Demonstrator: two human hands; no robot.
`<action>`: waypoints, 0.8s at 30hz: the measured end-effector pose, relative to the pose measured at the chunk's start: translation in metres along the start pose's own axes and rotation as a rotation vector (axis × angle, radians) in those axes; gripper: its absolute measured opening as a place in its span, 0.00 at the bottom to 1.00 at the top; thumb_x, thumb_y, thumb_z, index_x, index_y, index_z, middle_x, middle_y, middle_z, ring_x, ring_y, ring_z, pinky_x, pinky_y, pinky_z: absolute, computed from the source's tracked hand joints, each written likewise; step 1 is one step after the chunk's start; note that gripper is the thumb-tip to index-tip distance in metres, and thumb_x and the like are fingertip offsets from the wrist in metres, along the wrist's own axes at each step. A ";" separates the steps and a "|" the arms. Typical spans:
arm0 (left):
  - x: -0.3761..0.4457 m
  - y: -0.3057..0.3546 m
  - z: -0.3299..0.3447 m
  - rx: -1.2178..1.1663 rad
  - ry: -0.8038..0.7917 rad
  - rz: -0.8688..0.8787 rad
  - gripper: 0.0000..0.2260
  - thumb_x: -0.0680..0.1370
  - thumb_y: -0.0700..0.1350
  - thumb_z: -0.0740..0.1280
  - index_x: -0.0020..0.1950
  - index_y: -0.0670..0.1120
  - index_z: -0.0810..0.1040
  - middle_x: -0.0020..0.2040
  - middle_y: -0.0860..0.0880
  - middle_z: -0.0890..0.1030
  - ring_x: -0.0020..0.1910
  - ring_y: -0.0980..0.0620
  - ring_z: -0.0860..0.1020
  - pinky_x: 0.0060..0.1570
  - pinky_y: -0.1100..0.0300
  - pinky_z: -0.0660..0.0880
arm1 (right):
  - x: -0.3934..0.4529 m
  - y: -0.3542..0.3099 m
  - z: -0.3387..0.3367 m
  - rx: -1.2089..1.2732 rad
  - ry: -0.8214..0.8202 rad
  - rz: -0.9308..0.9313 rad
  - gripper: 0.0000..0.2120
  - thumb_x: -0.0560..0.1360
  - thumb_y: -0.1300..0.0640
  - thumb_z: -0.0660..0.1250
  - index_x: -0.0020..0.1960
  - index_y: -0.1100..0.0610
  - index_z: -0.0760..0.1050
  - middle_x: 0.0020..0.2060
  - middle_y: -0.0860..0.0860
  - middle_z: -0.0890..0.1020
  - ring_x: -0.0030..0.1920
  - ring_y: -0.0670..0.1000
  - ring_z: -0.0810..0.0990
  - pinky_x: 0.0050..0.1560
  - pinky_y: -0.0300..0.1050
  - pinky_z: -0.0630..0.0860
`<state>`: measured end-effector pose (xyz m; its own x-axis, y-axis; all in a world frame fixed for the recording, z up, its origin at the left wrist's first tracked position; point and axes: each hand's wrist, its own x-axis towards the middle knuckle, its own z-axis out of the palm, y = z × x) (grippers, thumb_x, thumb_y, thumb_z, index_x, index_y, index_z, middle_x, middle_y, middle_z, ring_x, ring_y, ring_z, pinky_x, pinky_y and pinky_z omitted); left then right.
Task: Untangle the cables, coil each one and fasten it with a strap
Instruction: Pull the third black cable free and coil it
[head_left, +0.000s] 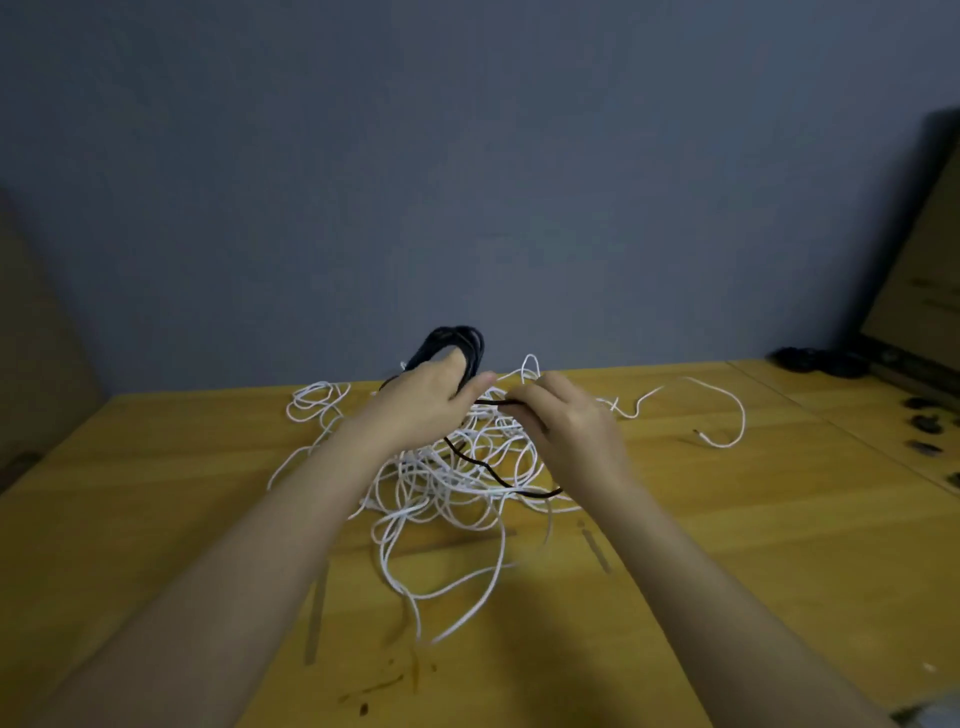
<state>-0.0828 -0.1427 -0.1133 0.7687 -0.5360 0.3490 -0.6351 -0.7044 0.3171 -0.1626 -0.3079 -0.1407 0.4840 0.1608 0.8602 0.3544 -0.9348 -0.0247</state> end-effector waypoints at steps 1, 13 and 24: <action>-0.002 0.000 -0.006 -0.083 -0.034 -0.006 0.25 0.73 0.72 0.52 0.41 0.50 0.65 0.36 0.53 0.73 0.32 0.57 0.74 0.30 0.60 0.65 | 0.005 0.007 -0.003 0.008 -0.006 0.053 0.06 0.72 0.55 0.71 0.43 0.58 0.82 0.34 0.53 0.77 0.33 0.53 0.76 0.28 0.41 0.67; 0.003 0.021 -0.038 -0.005 0.442 -0.031 0.21 0.79 0.61 0.59 0.34 0.48 0.60 0.27 0.50 0.67 0.25 0.51 0.68 0.25 0.58 0.58 | -0.001 0.021 -0.028 0.930 -0.425 0.806 0.10 0.75 0.54 0.70 0.40 0.61 0.80 0.27 0.51 0.75 0.24 0.46 0.68 0.23 0.36 0.64; 0.051 0.074 -0.124 -0.391 0.599 -0.089 0.23 0.78 0.62 0.61 0.37 0.43 0.65 0.33 0.48 0.71 0.33 0.48 0.70 0.31 0.54 0.63 | 0.163 0.026 -0.094 0.909 0.254 0.741 0.08 0.76 0.67 0.65 0.38 0.62 0.76 0.31 0.57 0.79 0.28 0.47 0.80 0.35 0.39 0.81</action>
<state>-0.1002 -0.1640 0.0371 0.7164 -0.0576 0.6953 -0.6387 -0.4551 0.6204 -0.1499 -0.3356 0.0472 0.6736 -0.4842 0.5584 0.5412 -0.1914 -0.8188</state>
